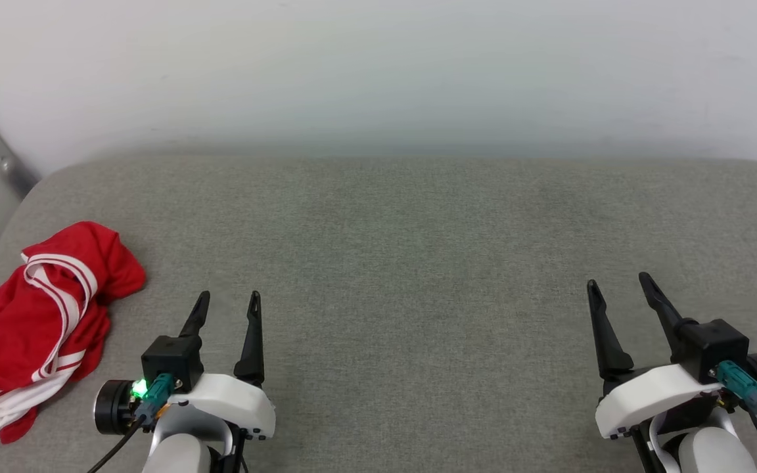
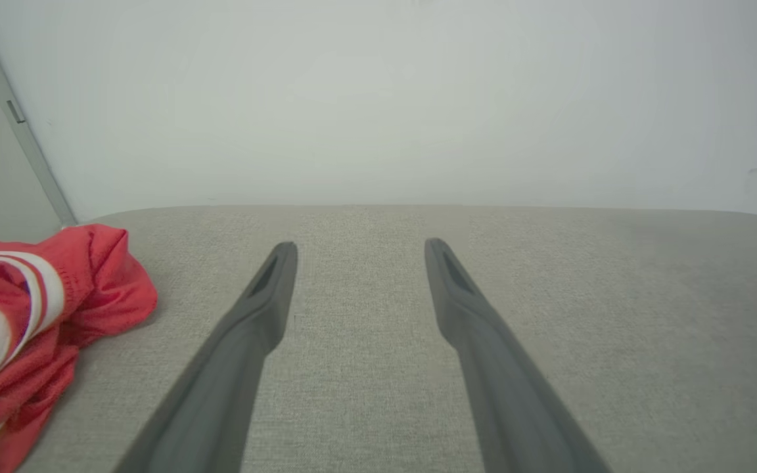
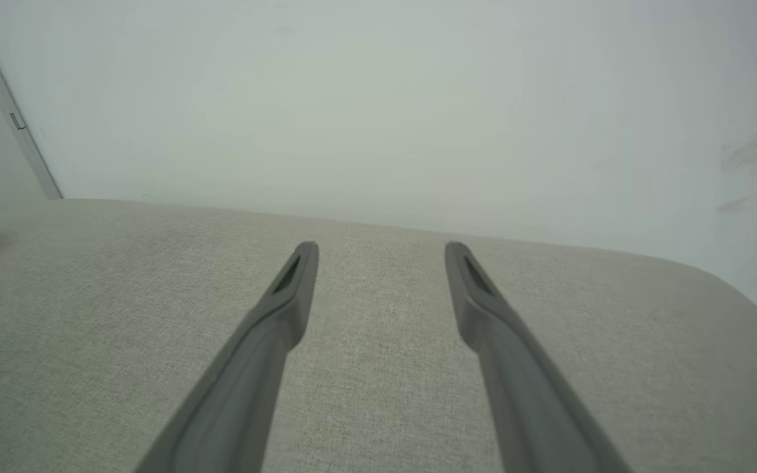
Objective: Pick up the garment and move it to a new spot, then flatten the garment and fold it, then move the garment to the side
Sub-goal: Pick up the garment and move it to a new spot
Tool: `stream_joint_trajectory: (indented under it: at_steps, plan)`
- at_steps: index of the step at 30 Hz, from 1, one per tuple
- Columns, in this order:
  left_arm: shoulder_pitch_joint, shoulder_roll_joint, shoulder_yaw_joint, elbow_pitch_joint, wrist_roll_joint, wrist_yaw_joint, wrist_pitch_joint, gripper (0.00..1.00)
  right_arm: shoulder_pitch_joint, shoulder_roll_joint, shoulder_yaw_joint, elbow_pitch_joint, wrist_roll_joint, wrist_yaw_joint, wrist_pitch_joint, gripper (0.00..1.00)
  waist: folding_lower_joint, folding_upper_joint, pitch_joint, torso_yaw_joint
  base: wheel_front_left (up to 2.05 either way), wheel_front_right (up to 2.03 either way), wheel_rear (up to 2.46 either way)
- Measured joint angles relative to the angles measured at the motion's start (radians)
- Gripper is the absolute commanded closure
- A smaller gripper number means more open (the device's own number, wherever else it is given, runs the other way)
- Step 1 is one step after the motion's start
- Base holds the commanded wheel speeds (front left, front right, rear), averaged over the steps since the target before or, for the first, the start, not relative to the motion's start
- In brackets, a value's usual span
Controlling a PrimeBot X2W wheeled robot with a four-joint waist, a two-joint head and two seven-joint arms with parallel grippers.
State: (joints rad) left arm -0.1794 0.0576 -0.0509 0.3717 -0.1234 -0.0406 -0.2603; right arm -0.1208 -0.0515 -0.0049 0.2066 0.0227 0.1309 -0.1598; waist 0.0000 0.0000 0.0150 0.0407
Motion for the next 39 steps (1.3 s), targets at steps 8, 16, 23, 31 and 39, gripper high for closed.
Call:
stream_joint_trajectory:
  at_steps: [8,16,23,31,39]
  plan:
    - [-0.005,0.003,0.037,-0.002,-0.012,0.006,-0.003,0.00,0.004,0.000,0.024,-0.031,0.004,0.000,0.012,0.00,0.0000,0.0000,-0.002,0.092,0.00,0.00,0.00]
    - [-0.005,0.016,0.077,-0.009,-0.019,0.007,-0.003,0.00,0.008,0.001,0.048,-0.049,0.022,0.000,0.024,0.00,0.0000,0.0000,-0.001,0.232,0.00,0.00,0.00]
    - [-0.004,0.025,0.103,-0.012,-0.020,0.008,-0.003,0.00,-0.003,0.001,0.078,-0.049,0.030,0.000,0.026,0.00,0.0000,0.0000,0.006,0.347,0.00,0.00,0.00]
    - [0.006,0.024,0.124,-0.035,-0.014,0.013,-0.003,0.00,-0.014,0.001,0.105,-0.053,0.042,0.000,0.030,0.00,0.0000,0.0000,0.010,0.436,0.00,0.00,0.00]
    - [0.001,0.021,0.132,-0.044,-0.010,0.014,-0.003,0.00,-0.027,0.001,0.115,-0.051,0.041,0.000,0.034,0.00,0.0000,0.0000,0.027,0.445,0.00,0.00,0.00]
